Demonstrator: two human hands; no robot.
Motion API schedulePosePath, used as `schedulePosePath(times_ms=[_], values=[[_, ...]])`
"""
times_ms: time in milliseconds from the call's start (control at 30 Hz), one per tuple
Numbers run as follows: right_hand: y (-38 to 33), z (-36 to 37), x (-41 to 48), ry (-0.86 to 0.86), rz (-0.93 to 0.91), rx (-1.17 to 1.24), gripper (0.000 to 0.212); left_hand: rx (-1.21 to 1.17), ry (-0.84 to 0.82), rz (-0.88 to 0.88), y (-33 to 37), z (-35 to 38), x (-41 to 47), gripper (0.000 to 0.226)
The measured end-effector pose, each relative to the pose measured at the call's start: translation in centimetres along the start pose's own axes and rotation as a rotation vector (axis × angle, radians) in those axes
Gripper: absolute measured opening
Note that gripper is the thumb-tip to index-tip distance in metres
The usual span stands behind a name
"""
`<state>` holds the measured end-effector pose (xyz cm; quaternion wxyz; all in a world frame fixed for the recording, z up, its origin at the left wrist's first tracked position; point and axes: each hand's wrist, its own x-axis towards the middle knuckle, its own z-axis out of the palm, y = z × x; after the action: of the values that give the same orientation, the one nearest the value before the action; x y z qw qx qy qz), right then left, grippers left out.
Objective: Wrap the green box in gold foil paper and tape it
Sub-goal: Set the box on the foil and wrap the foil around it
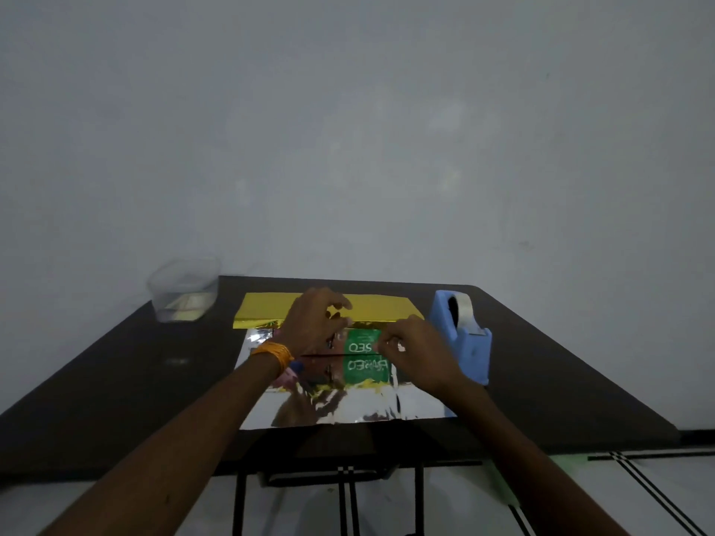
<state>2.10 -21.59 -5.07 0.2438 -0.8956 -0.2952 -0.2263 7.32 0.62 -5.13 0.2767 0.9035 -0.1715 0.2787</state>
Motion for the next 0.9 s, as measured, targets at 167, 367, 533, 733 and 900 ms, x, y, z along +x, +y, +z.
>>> schedulePosePath(times_ms=[167,367,533,733,900], values=[[0.8,2.0,2.1,-0.041,-0.028,-0.053,0.02,0.062,-0.005,0.049,-0.9,0.5,-0.2,0.018],[2.0,2.9,3.6,-0.027,-0.023,-0.186,0.026,0.034,0.017,0.061,-1.3,0.8,-0.5,0.019],[2.1,2.9,4.2,-0.041,-0.051,-0.236,0.023,0.021,0.018,0.063,-1.4,0.7,-0.5,0.018],[2.3,3.4,4.8,-0.011,-0.007,-0.393,0.025,0.024,0.025,0.05,-1.5,0.9,-0.7,0.018],[1.9,3.9,5.2,-0.006,0.187,-0.423,0.04,0.033,0.009,0.052,-1.6,0.9,-0.5,0.018]])
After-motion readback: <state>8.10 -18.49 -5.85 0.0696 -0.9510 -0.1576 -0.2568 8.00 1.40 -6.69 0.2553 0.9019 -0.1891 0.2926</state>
